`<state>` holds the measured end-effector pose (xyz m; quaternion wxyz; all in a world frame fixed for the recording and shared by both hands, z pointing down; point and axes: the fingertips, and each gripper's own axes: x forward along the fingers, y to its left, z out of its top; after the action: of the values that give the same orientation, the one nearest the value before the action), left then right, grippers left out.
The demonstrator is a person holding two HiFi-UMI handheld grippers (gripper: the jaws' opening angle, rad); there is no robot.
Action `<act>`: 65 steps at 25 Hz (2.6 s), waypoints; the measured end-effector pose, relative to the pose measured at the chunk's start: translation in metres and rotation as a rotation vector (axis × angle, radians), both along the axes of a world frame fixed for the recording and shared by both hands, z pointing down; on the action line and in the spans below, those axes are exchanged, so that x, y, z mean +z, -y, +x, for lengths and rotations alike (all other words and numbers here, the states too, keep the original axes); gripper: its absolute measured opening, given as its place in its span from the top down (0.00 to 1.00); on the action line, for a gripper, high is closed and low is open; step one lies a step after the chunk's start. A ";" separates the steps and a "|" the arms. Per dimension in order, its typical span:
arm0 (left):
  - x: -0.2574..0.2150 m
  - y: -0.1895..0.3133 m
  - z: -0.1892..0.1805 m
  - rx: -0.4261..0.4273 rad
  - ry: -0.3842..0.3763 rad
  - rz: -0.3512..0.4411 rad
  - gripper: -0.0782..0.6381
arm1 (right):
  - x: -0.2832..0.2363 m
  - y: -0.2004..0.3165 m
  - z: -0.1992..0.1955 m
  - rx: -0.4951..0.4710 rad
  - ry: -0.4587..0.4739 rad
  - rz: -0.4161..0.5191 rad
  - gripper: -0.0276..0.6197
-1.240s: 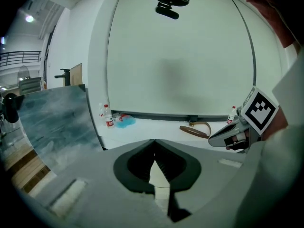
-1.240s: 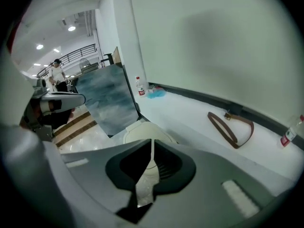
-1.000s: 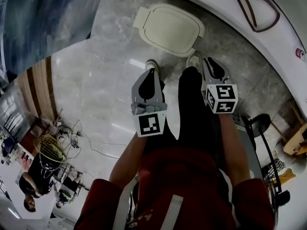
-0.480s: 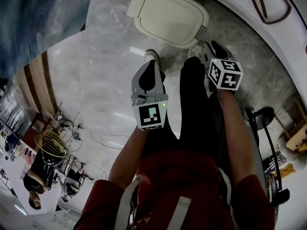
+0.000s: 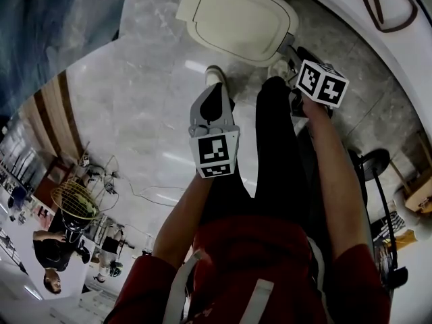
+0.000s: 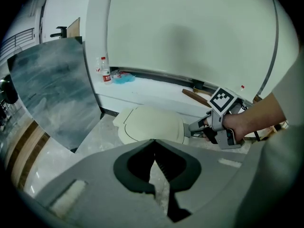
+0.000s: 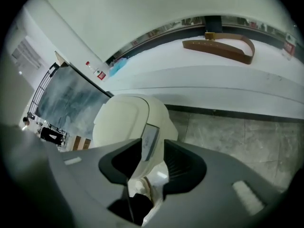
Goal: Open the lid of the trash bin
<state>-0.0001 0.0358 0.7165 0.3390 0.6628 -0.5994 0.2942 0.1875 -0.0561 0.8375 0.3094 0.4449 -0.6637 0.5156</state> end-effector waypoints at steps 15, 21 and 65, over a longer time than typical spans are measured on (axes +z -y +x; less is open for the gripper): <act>0.019 -0.007 -0.004 -0.031 -0.027 -0.090 0.88 | 0.016 0.002 0.008 0.024 -0.049 -0.062 0.64; 0.021 -0.010 -0.004 -0.038 -0.026 -0.106 0.88 | 0.015 0.005 0.011 -0.021 -0.087 -0.071 0.62; 0.012 -0.018 -0.010 -0.024 -0.003 -0.105 0.88 | 0.022 0.003 0.019 0.018 -0.083 -0.171 0.48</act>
<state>-0.0097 0.0537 0.7289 0.3779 0.6372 -0.5905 0.3201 0.2068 -0.0593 0.8592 0.3686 0.4438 -0.5999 0.5543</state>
